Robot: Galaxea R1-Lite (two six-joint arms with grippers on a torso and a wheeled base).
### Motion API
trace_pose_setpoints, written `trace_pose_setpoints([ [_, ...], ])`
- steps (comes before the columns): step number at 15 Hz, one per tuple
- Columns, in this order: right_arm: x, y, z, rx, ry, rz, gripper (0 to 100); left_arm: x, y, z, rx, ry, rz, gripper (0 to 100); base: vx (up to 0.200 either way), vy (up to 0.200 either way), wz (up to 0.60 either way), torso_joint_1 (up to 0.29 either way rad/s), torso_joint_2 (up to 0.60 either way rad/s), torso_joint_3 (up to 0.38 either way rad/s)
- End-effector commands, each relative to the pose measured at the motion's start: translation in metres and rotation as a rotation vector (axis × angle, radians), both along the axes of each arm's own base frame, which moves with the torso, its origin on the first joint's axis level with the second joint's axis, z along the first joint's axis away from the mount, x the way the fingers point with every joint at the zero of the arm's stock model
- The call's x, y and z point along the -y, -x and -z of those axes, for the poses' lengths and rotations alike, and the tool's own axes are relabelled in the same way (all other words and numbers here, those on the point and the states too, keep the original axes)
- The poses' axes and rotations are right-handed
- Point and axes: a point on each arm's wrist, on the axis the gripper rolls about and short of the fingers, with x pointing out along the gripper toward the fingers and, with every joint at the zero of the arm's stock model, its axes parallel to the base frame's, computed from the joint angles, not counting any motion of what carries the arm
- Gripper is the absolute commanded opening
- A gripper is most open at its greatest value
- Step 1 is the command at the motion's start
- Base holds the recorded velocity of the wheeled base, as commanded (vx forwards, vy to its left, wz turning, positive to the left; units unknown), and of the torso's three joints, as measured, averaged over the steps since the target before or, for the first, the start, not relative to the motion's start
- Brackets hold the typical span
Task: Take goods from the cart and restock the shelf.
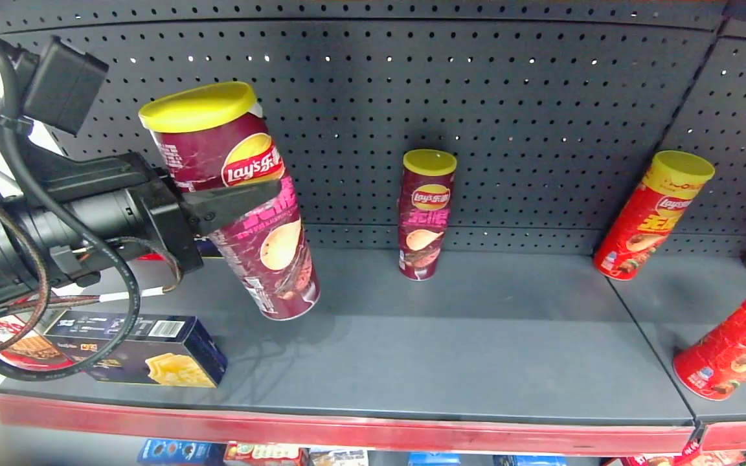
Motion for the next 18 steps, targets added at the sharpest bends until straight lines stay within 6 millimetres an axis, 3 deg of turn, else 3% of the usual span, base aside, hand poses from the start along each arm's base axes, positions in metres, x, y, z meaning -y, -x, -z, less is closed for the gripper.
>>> trace_pose_setpoints([
  [1, 0.0, 0.0, 0.0, 0.0, 0.001, 0.0, 100, -0.0002, 0.0004, -0.0001, 0.001, 0.0, -0.001, 0, 0.0, 0.0, 0.0, 0.0, 0.0, 0.0],
  [18, 0.0, -0.0001, 0.0003, -0.004, 0.004, -0.002, 100, -0.0027, 0.0007, 0.0094, -0.034, -0.007, -0.016, 0, 0.0, 0.0, 0.0, 0.0, 0.0, 0.0],
])
